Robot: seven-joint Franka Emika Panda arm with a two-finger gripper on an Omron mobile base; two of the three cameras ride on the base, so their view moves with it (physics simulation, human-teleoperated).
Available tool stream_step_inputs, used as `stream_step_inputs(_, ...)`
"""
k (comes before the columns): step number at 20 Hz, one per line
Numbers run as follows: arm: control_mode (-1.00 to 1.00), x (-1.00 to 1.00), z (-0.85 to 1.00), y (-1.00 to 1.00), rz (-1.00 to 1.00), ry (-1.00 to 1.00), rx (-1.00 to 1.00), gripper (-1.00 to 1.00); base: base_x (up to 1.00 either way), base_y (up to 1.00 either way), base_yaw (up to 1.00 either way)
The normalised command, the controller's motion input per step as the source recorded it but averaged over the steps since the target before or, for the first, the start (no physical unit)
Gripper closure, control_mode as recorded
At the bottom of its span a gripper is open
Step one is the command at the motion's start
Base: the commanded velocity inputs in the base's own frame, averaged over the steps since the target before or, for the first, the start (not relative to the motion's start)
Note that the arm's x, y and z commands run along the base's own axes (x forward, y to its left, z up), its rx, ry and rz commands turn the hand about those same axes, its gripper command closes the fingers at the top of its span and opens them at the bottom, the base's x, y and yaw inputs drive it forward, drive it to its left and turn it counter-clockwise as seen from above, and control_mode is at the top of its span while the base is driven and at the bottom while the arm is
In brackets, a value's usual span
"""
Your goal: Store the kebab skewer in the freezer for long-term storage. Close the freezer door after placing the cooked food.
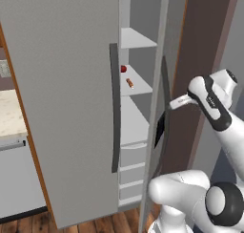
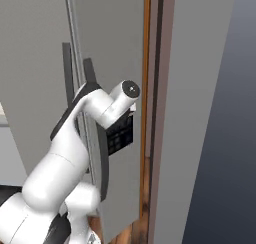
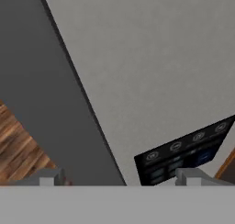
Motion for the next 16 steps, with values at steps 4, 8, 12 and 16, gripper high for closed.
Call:
stream_step_inputs(4,-1.00,0.22,0.00,0.53,-0.12,0.04,-0.09,-1.00,0.00,0.00,0.00)
stream_step_inputs(8,-1.00,0.37,0.00,0.32,-0.09,0.05,-0.09,-1.00,0.00,0.00,0.00)
stream_step_inputs(12,-1.00,0.44,0.03,0.05,-0.04,0.11,-0.05,-1.00,0.00,0.00,0.00)
stream_step_inputs(16,-1.00,0.34,0.00,0.00,0.00,0.05,-0.02,-1.00,0.00,0.00,0.00)
